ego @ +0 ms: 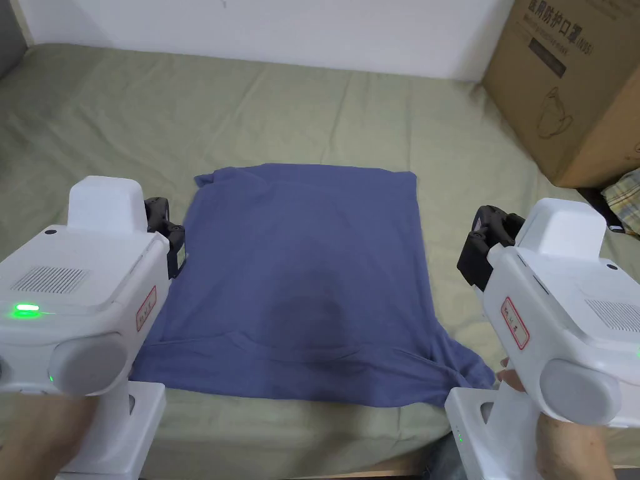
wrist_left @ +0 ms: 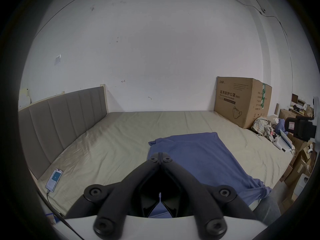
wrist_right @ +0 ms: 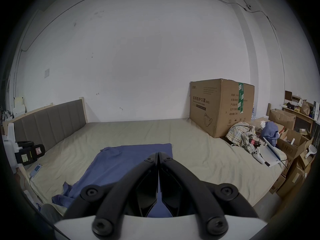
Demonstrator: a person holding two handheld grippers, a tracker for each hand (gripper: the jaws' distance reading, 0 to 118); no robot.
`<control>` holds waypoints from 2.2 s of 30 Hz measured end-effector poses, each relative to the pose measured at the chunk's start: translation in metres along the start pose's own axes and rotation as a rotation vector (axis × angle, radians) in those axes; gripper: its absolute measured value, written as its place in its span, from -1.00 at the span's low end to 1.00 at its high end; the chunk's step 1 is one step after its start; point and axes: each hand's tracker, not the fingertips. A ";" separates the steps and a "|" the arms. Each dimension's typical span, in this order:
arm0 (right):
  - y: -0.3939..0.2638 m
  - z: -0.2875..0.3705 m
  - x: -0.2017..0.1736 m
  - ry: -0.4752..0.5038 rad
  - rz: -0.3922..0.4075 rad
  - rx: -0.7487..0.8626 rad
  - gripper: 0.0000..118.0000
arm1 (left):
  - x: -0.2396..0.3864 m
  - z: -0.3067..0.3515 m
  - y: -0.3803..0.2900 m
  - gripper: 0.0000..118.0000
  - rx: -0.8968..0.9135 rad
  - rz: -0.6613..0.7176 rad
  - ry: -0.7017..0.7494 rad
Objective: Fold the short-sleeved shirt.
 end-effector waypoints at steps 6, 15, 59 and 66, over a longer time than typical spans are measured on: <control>-0.001 -0.004 0.000 0.016 0.009 -0.014 -1.00 | -0.021 -0.009 0.010 -0.78 -0.086 0.093 0.047; -0.007 -0.011 -0.003 0.036 0.002 -0.055 -1.00 | -0.073 -0.048 -0.033 1.00 -0.486 0.172 0.142; 0.078 -0.365 -0.193 0.451 0.356 -0.543 0.95 | -0.067 -0.037 -0.101 -0.91 -0.569 0.311 0.089; 0.021 -0.492 -0.264 0.404 0.520 -0.755 0.95 | -0.066 -0.048 -0.106 -0.91 -0.615 0.363 0.096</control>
